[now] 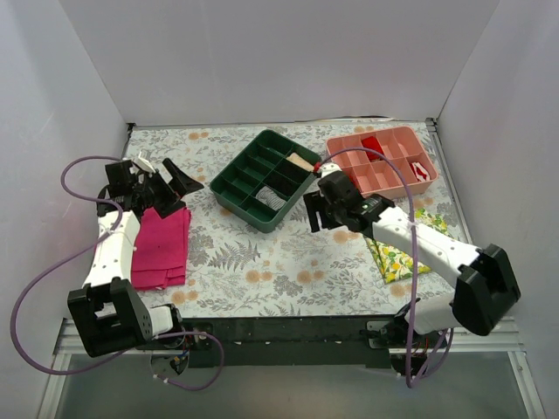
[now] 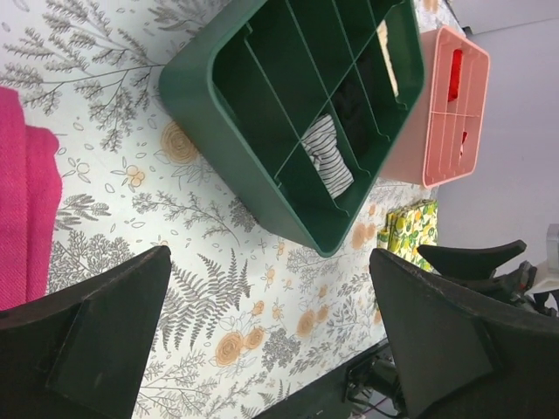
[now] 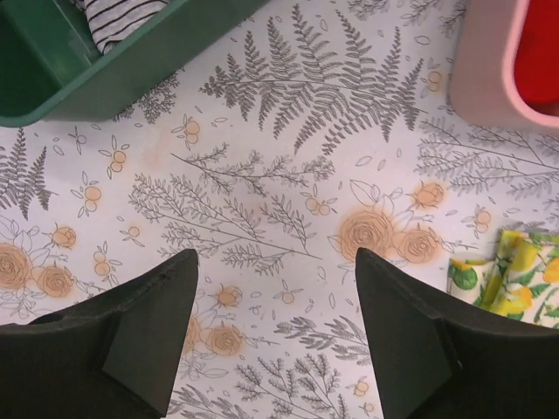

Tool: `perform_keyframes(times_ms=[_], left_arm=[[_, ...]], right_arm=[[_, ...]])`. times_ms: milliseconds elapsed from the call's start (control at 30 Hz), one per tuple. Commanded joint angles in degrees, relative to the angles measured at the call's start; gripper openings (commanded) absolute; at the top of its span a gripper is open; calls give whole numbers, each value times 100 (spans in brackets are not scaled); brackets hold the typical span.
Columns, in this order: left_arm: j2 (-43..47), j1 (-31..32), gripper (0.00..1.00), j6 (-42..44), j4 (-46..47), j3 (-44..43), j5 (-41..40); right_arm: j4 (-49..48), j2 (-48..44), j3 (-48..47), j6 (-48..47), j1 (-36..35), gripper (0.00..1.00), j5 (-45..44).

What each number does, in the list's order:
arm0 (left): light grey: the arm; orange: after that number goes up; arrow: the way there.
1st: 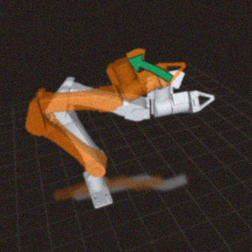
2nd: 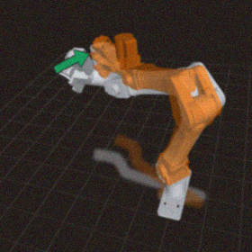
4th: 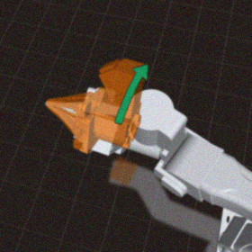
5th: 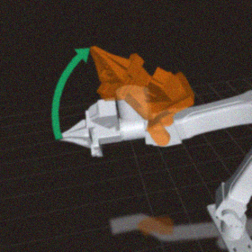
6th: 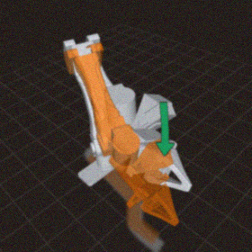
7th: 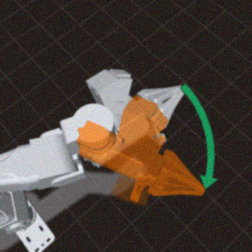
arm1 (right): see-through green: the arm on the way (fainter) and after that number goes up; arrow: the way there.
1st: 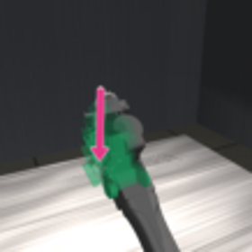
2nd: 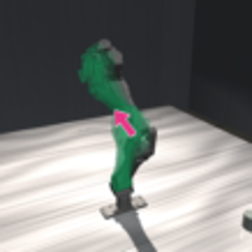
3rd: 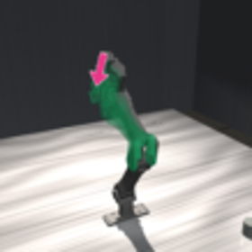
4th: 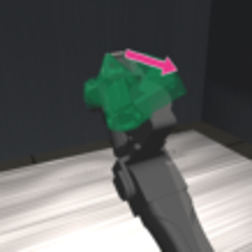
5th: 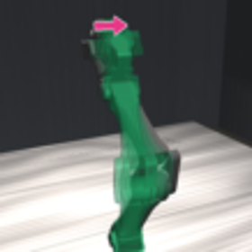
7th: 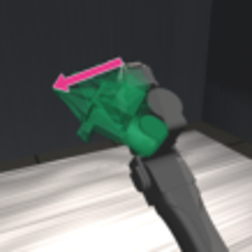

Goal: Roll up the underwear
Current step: Reset both arms

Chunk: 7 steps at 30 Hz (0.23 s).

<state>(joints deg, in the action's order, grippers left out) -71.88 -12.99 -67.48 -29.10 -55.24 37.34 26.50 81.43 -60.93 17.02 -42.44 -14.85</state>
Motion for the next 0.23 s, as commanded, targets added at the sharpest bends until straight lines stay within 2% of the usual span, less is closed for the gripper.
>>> perform_keyframes(times_ms=[0,67,200], left_arm=[[454,287,98,130,159,-241,46],[569,516,98,95,194,-224,-340],[771,1437,98,42,194,-171,-1070]], right_arm=[[-260,-829,493,214,313,80,-62],[-268,-1251,721,241,516,81,17],[-260,-1814,1231,136,1227,84,402]])
